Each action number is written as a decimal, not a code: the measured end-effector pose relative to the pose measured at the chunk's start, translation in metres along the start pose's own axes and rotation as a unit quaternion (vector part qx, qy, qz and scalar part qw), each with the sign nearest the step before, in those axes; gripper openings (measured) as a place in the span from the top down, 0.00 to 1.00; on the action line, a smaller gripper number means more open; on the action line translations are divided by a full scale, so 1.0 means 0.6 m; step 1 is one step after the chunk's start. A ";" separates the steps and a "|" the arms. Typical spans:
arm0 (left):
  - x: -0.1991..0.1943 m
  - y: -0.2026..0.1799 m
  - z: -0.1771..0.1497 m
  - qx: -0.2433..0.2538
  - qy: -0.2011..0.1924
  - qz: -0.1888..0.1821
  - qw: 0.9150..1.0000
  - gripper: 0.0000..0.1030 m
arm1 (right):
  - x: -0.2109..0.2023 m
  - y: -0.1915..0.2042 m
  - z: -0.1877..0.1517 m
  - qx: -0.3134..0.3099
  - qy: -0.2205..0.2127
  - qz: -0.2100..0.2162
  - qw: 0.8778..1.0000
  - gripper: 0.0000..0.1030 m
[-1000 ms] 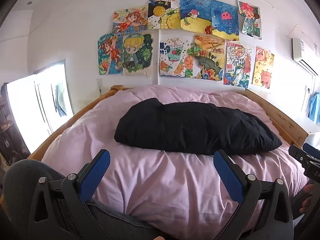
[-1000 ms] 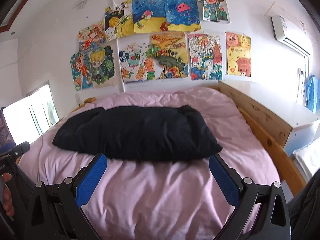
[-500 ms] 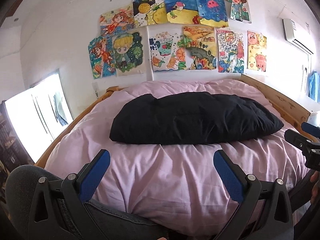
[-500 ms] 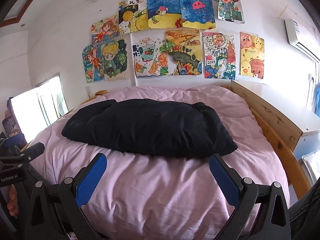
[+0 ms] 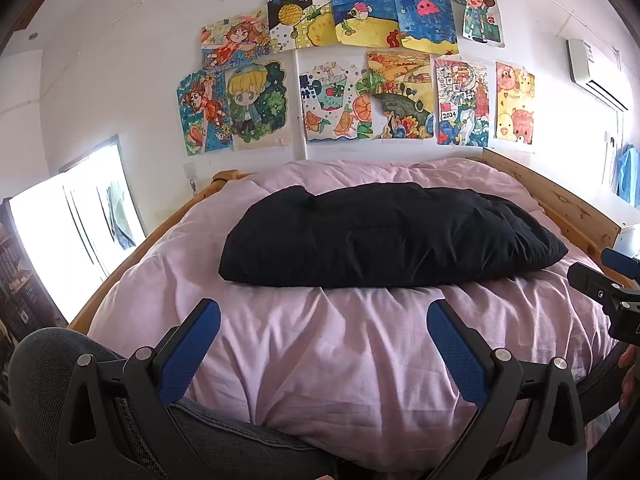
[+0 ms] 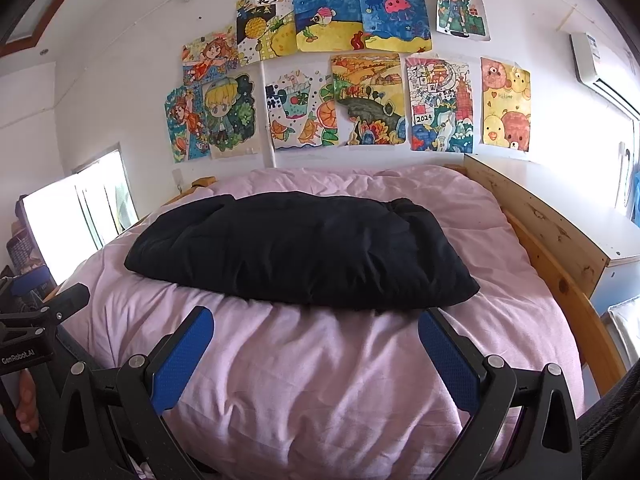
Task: Fold large clothes
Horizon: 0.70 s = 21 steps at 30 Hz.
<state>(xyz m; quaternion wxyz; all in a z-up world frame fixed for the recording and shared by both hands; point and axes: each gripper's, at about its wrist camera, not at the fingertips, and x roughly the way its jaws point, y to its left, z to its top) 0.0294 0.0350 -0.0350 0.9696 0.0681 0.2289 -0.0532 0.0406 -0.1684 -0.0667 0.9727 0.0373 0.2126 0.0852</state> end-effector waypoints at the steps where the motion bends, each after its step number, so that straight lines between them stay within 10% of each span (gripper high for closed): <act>1: 0.000 0.001 0.000 0.000 0.000 0.000 1.000 0.01 | 0.000 -0.001 0.000 0.001 0.000 0.001 1.000 0.00; 21: 0.001 0.000 0.000 0.000 -0.001 0.001 1.000 0.01 | 0.000 0.002 -0.002 0.004 0.001 0.002 1.000 0.00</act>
